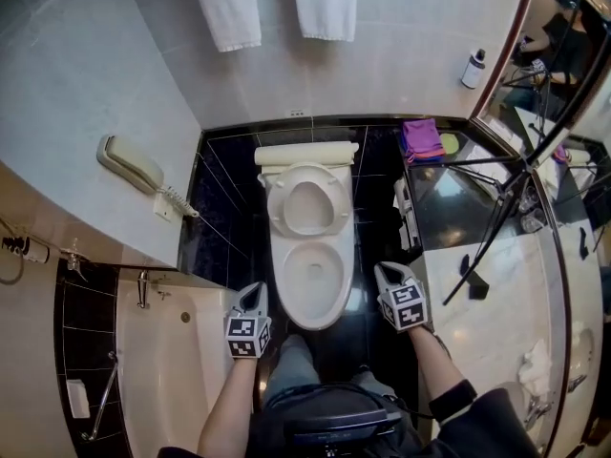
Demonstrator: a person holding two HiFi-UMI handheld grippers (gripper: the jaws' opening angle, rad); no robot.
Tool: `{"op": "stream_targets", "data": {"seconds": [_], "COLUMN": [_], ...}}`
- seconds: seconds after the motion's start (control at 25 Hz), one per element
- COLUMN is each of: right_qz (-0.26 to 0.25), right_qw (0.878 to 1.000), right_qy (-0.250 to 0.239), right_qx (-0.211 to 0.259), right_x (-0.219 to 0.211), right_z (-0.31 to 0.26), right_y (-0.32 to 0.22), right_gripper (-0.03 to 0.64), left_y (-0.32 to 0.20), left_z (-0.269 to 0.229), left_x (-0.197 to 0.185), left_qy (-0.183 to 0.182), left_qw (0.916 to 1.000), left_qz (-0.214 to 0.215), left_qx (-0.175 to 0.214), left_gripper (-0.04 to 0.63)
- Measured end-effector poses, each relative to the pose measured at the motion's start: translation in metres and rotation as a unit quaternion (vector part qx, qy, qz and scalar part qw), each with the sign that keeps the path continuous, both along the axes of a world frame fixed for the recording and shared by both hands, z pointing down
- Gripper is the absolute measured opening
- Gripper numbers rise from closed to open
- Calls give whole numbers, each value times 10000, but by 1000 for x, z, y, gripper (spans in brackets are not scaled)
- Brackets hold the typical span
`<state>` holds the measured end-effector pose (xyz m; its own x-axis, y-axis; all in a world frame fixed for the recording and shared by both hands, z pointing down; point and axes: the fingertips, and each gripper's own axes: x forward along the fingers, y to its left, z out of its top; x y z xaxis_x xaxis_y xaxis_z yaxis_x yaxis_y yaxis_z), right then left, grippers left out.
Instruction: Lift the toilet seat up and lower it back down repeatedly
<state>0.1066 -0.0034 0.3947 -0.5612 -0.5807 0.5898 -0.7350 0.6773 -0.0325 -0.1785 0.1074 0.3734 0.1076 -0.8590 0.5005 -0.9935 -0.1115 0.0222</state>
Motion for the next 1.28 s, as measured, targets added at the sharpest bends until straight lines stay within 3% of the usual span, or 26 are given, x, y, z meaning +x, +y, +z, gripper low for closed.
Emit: {"op": "stream_targets", "data": {"seconds": [0.32, 0.68, 1.04, 1.2, 1.28], "right_qz": [-557, -1237, -1796, -1906, -1979], "right_qw": [9935, 9679, 9365, 9315, 9287], "right_qy": [889, 1903, 2682, 2761, 2809], "right_qx": [452, 1078, 1366, 1407, 1396], "right_x": [-63, -129, -188, -209, -216], "right_z": [17, 56, 101, 115, 122], "right_y": [-89, -211, -295, -320, -330], "right_gripper": [132, 237, 245, 244, 212], "left_y": [-73, -164, -213, -227, -230], "left_z": [32, 74, 121, 133, 137], "left_x": [-7, -3, -8, -19, -23], "left_qy": [-49, -33, 131, 195, 239], "left_qw": [9985, 9957, 9953, 9955, 9956], "left_qz": [513, 892, 920, 893, 872], "left_qx": [-199, -238, -288, -261, -246], "left_gripper": [0, 0, 0, 0, 0]}}
